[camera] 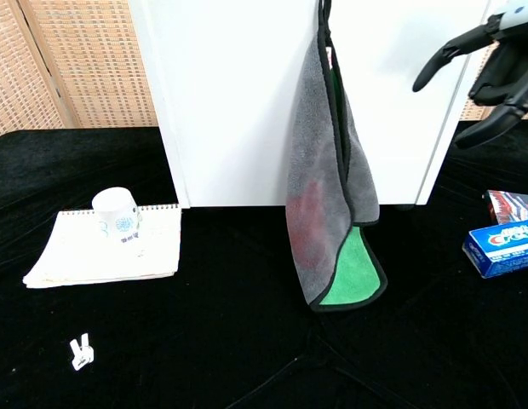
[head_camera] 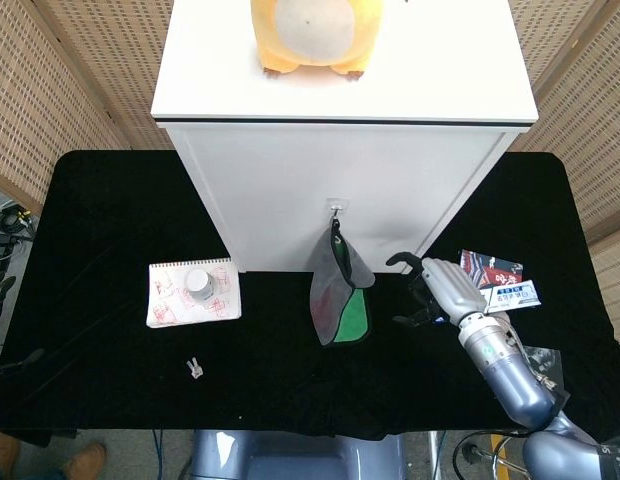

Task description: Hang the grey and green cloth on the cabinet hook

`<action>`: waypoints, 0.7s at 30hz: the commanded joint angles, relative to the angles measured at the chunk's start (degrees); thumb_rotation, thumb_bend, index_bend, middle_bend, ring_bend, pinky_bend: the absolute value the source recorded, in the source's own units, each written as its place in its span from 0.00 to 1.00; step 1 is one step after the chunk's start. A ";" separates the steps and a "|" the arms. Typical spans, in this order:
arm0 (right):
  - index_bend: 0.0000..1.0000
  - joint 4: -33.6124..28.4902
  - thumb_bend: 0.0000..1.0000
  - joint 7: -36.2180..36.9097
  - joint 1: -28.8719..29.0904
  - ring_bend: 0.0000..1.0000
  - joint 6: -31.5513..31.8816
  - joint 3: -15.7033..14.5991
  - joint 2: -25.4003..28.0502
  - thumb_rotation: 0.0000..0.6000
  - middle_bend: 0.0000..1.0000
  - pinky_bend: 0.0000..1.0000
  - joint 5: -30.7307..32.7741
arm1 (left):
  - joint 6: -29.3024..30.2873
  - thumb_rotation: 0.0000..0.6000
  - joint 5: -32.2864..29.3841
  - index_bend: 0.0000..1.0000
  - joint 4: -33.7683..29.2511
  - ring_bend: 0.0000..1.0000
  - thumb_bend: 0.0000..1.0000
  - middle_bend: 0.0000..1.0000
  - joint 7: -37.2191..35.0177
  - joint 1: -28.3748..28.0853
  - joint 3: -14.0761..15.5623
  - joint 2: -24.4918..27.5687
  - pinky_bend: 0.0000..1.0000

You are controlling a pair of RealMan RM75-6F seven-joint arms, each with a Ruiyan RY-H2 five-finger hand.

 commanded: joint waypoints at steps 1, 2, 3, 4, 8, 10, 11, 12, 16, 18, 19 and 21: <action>0.33 2.80 0.00 0.77 -6.16 1.00 4.91 -3.08 1.36 1.00 1.00 1.00 -13.68 | 0.35 1.00 0.16 0.00 -0.04 0.00 0.00 0.00 -0.36 0.17 -0.02 0.17 0.00; 0.35 4.75 0.00 0.95 -7.92 1.00 7.23 -4.02 0.74 1.00 1.00 1.00 -18.70 | 0.49 1.00 0.24 0.00 -0.05 0.00 0.00 0.00 -0.52 0.24 -0.01 0.23 0.00; 0.37 7.22 0.00 1.27 -9.69 1.00 9.73 -5.12 -0.11 1.00 1.00 1.00 -23.93 | 0.61 1.00 0.33 0.00 -0.07 0.00 0.00 0.00 -0.63 0.30 0.00 0.29 0.00; 0.38 11.15 0.00 1.82 -11.88 0.99 13.01 -6.79 -1.22 1.00 1.00 1.00 -30.82 | 0.74 1.00 0.44 0.00 -0.09 0.00 0.00 0.00 -0.73 0.37 0.02 0.35 0.00; 0.42 24.54 0.00 5.45 -17.16 0.95 22.64 -11.36 -4.08 1.00 0.95 1.00 -47.30 | 1.12 1.00 0.93 0.00 -0.19 0.00 0.00 0.00 -0.74 0.55 0.19 0.39 0.00; 0.42 29.48 0.00 7.16 -18.86 0.91 26.21 -12.56 -5.16 1.00 0.89 0.97 -51.42 | 1.33 1.00 1.17 0.00 -0.27 0.00 0.00 0.00 -0.62 0.65 0.29 0.36 0.00; 0.42 31.87 0.00 7.59 -19.74 0.87 27.91 -13.10 -5.67 1.00 0.85 0.93 -52.97 | 1.47 1.00 1.31 0.00 -0.32 0.00 0.00 0.00 -0.53 0.71 0.34 0.33 0.00; 0.41 33.34 0.00 7.75 -20.32 0.84 28.98 -13.41 -6.02 1.00 0.80 0.87 -53.84 | 1.57 1.00 1.39 0.00 -0.34 0.00 0.00 0.00 -0.47 0.76 0.37 0.31 0.00; 0.32 41.33 0.00 8.08 -24.31 0.49 34.73 -14.97 -8.47 1.00 0.45 0.49 -56.57 | 2.41 1.00 2.10 0.00 -0.48 0.00 0.00 0.00 -0.08 1.19 0.69 0.14 0.00; 0.22 42.74 0.00 7.21 -25.65 0.25 35.24 -15.30 -8.98 1.00 0.25 0.30 -55.98 | 2.76 1.00 2.29 0.00 -0.47 0.00 0.00 0.00 0.01 1.38 0.76 0.06 0.00; 0.15 42.87 0.00 6.62 -26.13 0.12 35.25 -15.37 -9.06 1.00 0.13 0.19 -55.54 | 2.88 1.00 2.34 0.00 -0.46 0.00 0.00 0.00 0.06 1.45 0.78 0.03 0.00; 0.05 42.48 0.00 4.24 -27.55 0.01 34.99 -15.55 -9.07 1.00 0.02 0.05 -53.99 | 3.28 1.00 2.50 0.00 -0.41 0.00 0.00 0.00 0.21 1.65 0.82 -0.08 0.00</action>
